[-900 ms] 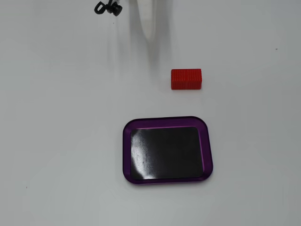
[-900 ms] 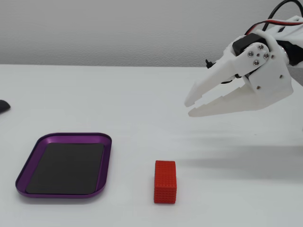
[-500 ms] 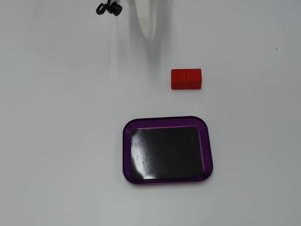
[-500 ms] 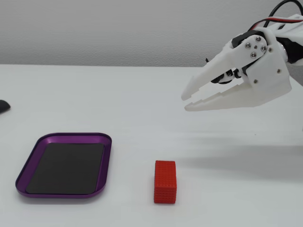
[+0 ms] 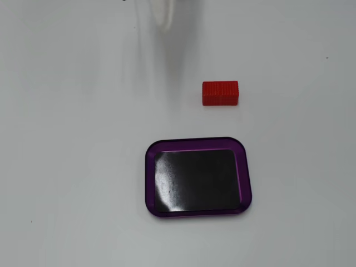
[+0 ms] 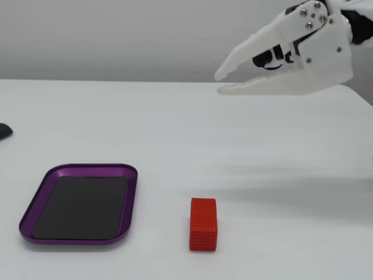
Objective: Pick up the cube and place it in the box.
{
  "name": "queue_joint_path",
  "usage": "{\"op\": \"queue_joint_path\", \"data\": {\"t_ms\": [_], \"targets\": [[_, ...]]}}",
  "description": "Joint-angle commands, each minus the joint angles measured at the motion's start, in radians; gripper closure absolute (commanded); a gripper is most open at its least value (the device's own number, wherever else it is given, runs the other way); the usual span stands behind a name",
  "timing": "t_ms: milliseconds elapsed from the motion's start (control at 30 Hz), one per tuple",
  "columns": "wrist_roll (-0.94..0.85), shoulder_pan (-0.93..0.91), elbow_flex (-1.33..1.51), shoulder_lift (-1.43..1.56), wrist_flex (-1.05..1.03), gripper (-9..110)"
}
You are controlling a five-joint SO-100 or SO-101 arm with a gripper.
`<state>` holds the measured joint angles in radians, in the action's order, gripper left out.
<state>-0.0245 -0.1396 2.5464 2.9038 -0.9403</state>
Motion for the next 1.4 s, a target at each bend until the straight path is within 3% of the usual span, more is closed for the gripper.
{"op": "queue_joint_path", "data": {"t_ms": [0, 233, 367, 500, 800, 933, 1133, 1367], "targets": [[0.0, 0.002, -0.218, -0.215, -0.014, 102], [0.002, 0.067, -0.695, -0.764, -0.23, 99], [0.0, 0.175, -0.943, -1.048, -0.449, 91], [-0.002, 0.279, -1.068, -1.249, -0.511, 84], [-0.006, 0.305, -0.988, -1.287, -0.499, 71], [-0.029, 0.298, -0.899, -1.256, -0.488, 71], [-0.021, 0.296, -0.723, -1.256, -0.313, 71], [-0.021, 0.293, -0.689, -1.262, -0.222, 71]]}}
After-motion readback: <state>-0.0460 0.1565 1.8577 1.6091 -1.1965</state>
